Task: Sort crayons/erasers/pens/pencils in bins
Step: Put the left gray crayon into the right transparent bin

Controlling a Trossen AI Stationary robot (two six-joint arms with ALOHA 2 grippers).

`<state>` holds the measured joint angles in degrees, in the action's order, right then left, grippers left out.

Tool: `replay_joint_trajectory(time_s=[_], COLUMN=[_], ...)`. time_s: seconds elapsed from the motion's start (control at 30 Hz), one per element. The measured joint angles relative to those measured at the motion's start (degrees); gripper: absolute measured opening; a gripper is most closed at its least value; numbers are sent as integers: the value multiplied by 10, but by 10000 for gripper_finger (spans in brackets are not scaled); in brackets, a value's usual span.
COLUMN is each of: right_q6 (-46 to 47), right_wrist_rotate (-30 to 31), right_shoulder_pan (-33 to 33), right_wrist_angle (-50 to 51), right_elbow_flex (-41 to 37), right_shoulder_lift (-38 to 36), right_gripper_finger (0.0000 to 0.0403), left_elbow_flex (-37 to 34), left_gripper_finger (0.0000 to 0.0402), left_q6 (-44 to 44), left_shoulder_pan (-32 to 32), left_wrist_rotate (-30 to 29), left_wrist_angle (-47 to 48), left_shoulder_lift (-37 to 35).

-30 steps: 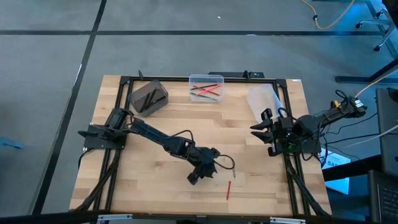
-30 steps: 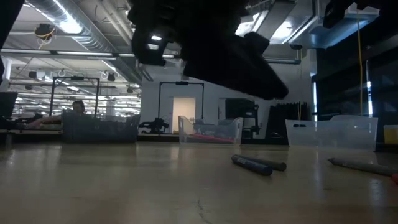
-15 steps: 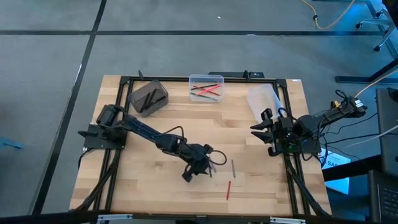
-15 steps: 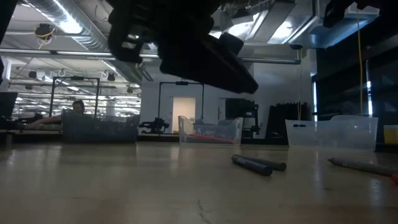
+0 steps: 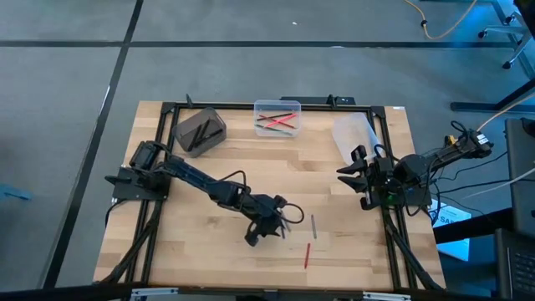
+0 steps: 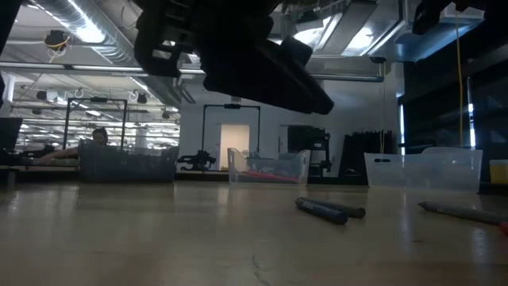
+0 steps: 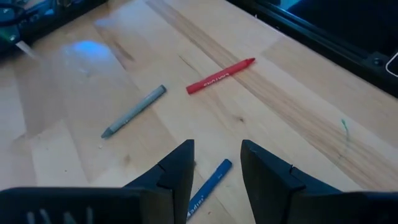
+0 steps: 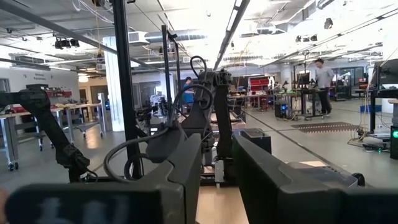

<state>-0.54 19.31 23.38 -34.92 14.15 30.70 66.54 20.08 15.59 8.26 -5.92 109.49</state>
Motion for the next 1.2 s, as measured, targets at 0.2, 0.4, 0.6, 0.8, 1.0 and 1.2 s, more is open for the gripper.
replay_joint_trajectory(time_s=[0.2, 0.4, 0.6, 0.8, 1.0, 1.2], right_q6=[-2, 1, -14, -8, -10, -12], right_wrist_rotate=[0, 1, 1, 2, 2, 6], right_shoulder_pan=[0, 0, 0, 0, 0, 0], right_wrist_angle=[0, 5, 6, 5, 3, 4], right_elbow_flex=[0, 0, 0, 0, 0, 0], right_shoulder_lift=[0, 0, 0, 0, 6, 9], right_gripper_finger=[97, 97, 97, 97, 97, 97], left_elbow_flex=[1, 1, 27, 64, 115, 152], left_gripper_finger=[124, 124, 124, 124, 124, 123], left_q6=[0, 0, 0, 9, 31, 10], left_shoulder_pan=[-1, 2, 2, 1, -19, -47], left_wrist_rotate=[21, 66, 98, 93, 38, 14], left_wrist_angle=[-25, -85, -83, -78, 23, 99], left_shoulder_lift=[11, 53, 63, 109, 149, 144])
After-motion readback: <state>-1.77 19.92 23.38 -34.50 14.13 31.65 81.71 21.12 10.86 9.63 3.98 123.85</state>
